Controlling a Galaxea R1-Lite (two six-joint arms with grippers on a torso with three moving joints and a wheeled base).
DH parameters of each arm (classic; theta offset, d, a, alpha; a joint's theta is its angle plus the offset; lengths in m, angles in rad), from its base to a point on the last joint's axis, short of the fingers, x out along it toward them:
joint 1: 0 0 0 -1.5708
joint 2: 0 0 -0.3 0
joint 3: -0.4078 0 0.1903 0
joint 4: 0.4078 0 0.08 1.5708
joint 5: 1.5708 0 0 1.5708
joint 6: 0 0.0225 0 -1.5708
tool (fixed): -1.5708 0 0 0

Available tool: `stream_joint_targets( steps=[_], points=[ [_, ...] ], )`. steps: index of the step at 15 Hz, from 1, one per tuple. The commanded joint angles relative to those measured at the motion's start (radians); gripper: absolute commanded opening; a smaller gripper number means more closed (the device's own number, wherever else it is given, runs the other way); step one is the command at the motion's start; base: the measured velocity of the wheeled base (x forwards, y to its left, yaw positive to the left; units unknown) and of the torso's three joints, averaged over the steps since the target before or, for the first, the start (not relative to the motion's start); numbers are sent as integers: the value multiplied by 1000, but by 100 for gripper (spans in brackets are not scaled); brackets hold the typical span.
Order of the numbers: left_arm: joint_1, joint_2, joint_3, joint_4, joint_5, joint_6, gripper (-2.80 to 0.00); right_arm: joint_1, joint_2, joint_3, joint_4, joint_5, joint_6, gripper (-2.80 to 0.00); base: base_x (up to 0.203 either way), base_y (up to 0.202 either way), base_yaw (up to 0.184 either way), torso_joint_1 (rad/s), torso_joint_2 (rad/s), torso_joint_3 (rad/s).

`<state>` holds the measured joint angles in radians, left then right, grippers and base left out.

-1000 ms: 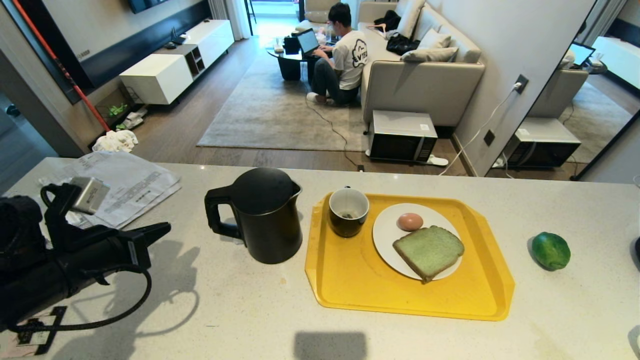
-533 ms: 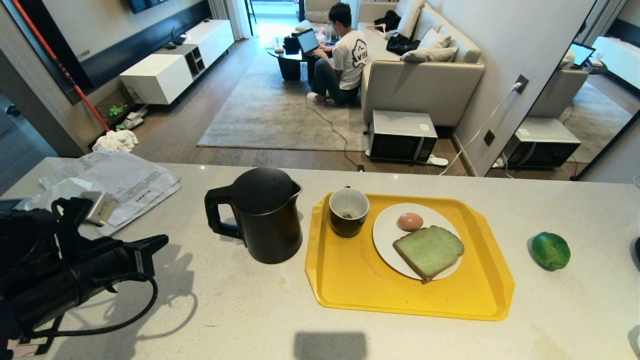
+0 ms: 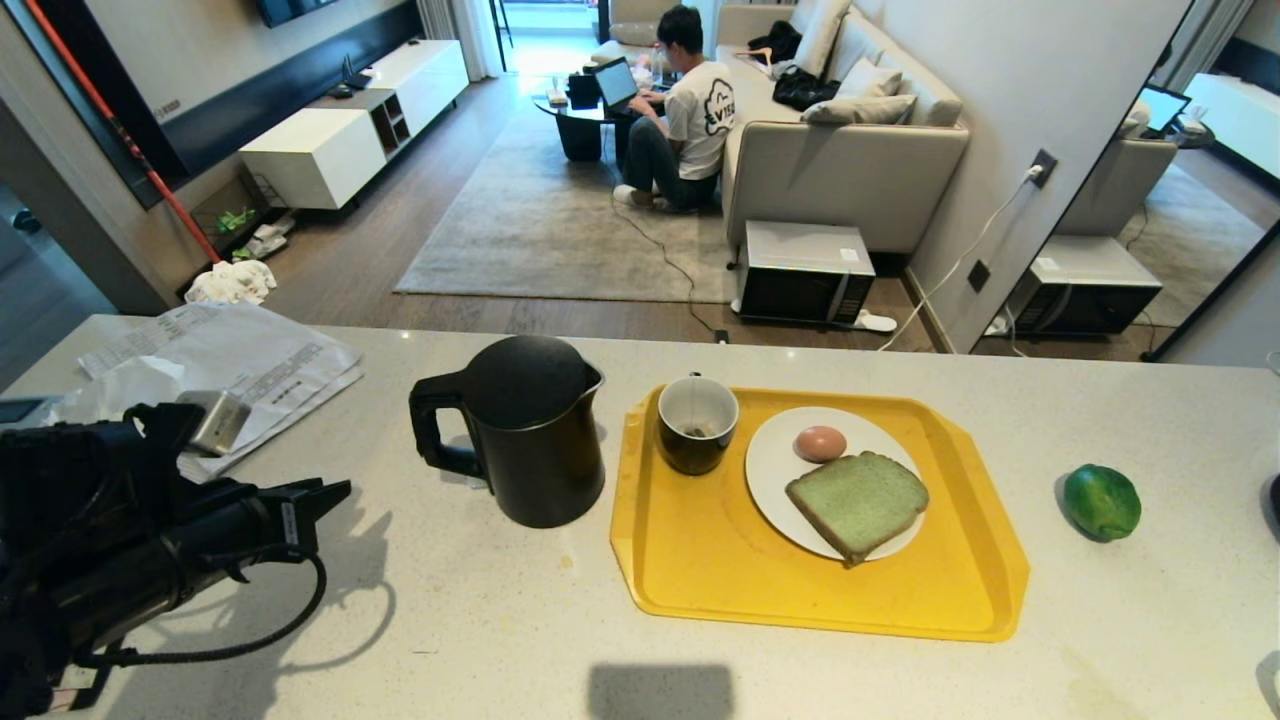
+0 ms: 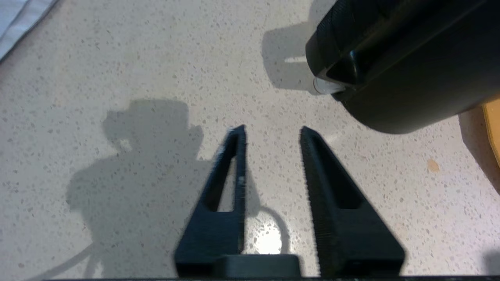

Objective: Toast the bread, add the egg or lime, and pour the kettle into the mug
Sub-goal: Pick up the kettle

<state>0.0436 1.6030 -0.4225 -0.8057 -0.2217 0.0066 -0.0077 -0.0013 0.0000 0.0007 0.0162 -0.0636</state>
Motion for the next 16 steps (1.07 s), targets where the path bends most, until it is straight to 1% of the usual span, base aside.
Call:
stream_joint_targets(
  steps=[1,3,6,10,13,16],
  points=[
    [-5,29,-47,-7,-2,9,0,0,1,2,1,1,-1,-280,0,0,0,0,0,0],
    [-33,66,-103,-9,-4,32,0,0,1,2,1,1,-1,-280,0,0,0,0,0,0],
    [-75,115,-138,-29,-9,41,0,0,1,2,-1,1,-1,-280,0,0,0,0,0,0],
    [-87,179,-212,-33,-13,44,0,0,1,2,-1,1,-1,-280,0,0,0,0,0,0],
    [-91,223,-255,-32,-14,57,0,0,1,2,1,1,-1,-280,0,0,0,0,0,0],
    [-117,261,-294,-30,-15,56,0,0,1,2,-1,1,-1,-280,0,0,0,0,0,0]
  ],
)
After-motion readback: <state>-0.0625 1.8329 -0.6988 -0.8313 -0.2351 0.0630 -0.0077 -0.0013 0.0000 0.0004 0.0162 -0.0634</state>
